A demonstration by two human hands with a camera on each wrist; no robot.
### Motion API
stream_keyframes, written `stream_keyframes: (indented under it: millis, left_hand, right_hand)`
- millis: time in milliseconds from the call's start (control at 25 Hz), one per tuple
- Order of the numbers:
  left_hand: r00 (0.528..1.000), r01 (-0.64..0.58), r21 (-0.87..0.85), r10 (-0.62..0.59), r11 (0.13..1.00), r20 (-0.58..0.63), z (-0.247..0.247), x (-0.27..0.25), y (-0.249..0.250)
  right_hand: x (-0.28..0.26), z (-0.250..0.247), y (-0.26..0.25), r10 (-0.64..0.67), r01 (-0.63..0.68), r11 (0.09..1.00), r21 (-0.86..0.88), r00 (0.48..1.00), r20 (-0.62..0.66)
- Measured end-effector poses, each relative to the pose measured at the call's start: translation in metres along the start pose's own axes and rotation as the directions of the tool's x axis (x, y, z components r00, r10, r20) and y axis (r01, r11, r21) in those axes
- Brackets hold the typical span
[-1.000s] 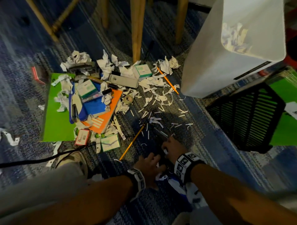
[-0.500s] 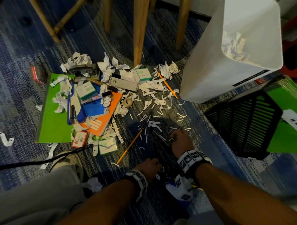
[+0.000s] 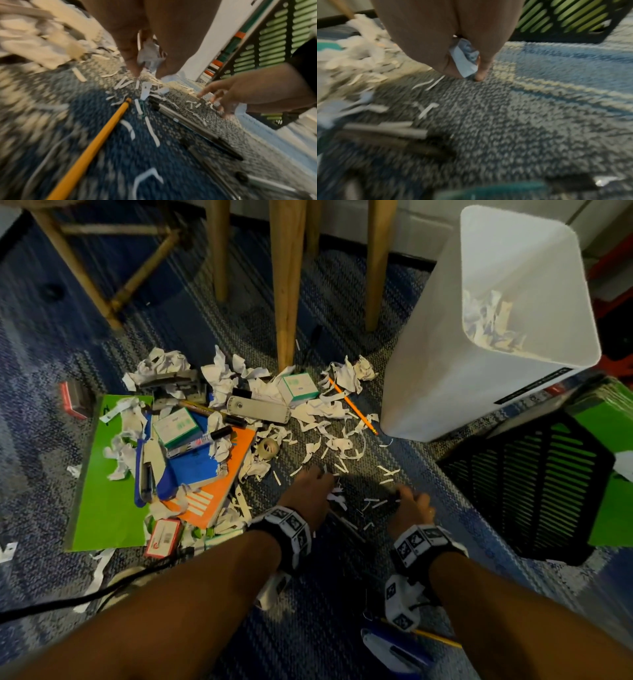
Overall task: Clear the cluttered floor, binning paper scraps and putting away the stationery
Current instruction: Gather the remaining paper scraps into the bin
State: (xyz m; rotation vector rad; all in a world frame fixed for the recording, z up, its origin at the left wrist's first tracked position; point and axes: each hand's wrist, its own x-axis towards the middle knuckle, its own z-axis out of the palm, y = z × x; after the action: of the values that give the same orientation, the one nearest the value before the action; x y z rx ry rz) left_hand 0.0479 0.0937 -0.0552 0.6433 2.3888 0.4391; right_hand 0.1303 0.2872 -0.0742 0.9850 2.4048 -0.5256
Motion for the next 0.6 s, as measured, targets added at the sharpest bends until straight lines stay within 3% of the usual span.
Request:
stream_keyframes:
  millis: [120,240,480,600]
  left_hand:
    - [0.988,-0.088,0.116,0.072,0.989,0.137,0.000,0.015,0.004]
    - [0.943,-0.170,0.246,0.085,0.954,0.321,0.006,0.025,0.009]
    - [0.923,-0.217,0.312,0.091,0.925,0.374,0.011,0.035,0.012]
    - [0.915,-0.230,0.310,0.096,0.923,0.393,0.008,0.039,0.011]
  right_hand:
    - [-0.008,0.021,-0.014,-0.140,0.140,0.990,-0.007,0.990,0.005]
    - [-0.015,0.027,-0.019,-0.162,0.174,0.977,-0.126,0.982,0.099]
    - [-0.013,0.023,-0.005,-0.375,0.408,0.889,-0.208,0.910,0.178]
    - [-0.010,0.022,-0.007,-0.387,0.442,0.870,-0.219,0.887,0.253]
